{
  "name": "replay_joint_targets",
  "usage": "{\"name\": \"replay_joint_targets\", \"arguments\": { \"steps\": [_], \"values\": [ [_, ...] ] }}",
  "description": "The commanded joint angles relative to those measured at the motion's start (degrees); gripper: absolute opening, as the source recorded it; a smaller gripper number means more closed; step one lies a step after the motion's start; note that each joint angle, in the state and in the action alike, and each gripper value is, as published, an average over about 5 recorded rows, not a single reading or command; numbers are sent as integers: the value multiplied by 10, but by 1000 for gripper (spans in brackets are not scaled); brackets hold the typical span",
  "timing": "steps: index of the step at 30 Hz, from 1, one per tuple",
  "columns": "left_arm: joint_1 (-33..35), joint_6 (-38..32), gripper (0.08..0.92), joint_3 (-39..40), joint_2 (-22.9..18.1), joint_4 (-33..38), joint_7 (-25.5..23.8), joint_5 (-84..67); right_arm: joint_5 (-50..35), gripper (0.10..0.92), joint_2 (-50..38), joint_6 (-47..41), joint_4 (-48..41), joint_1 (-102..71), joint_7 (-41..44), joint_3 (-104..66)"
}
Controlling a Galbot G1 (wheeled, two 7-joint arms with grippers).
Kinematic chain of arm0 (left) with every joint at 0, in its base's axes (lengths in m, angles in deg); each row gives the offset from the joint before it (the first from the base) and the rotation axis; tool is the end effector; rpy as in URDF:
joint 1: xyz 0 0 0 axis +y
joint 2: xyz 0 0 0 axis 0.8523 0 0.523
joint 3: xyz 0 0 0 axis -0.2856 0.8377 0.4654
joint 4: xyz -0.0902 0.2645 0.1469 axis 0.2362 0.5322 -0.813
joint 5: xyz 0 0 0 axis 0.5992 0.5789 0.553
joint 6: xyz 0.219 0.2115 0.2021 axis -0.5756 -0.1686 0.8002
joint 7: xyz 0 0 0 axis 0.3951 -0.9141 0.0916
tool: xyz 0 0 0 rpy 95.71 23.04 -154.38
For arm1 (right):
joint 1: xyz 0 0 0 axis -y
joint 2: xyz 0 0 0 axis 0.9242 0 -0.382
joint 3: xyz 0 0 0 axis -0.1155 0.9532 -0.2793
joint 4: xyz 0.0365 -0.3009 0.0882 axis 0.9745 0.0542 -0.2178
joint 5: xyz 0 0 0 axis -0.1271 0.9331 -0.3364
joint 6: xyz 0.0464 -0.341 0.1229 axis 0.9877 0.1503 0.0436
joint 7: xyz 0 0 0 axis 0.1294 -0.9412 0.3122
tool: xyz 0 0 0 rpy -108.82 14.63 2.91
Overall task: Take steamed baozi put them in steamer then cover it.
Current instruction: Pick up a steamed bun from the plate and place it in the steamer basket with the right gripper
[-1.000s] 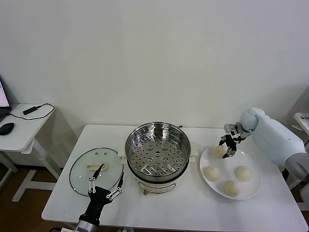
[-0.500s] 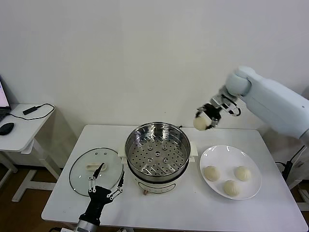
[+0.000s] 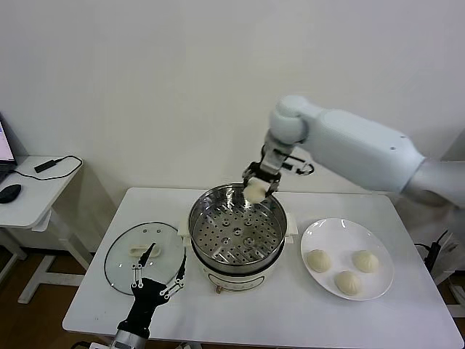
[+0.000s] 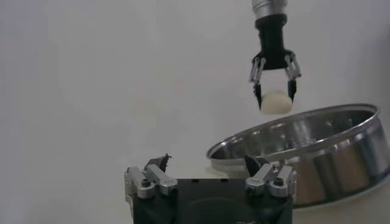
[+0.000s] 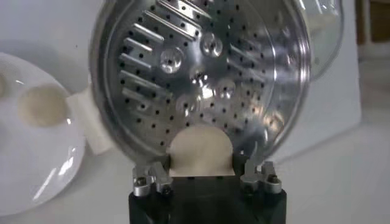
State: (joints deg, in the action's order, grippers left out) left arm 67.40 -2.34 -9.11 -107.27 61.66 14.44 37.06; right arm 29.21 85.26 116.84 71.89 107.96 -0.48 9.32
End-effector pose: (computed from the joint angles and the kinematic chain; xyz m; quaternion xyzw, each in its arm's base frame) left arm 0.1752 0.0201 -0.3130 0.1198 0.9786 0.1537 0.0657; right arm 0.5445 0.1430 -0.0368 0.6419 -0.1544 0.7508 0.0197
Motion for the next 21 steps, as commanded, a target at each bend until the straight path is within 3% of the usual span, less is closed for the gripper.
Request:
{"name": "replay_joint_targets", "arguments": {
  "steps": [1,13,21],
  "values": [
    [2,2,823,0,0,3,2,2,80,670,64,25,-43,-47,-6,-4],
    [4,1,823,-4,2,7,5,3,127,680,99,49,-111,-76,-5,-28],
    [0,2,823,-3,4,7,7,1,116,756,97,44,-111,-79,-10,-30]
  ]
}}
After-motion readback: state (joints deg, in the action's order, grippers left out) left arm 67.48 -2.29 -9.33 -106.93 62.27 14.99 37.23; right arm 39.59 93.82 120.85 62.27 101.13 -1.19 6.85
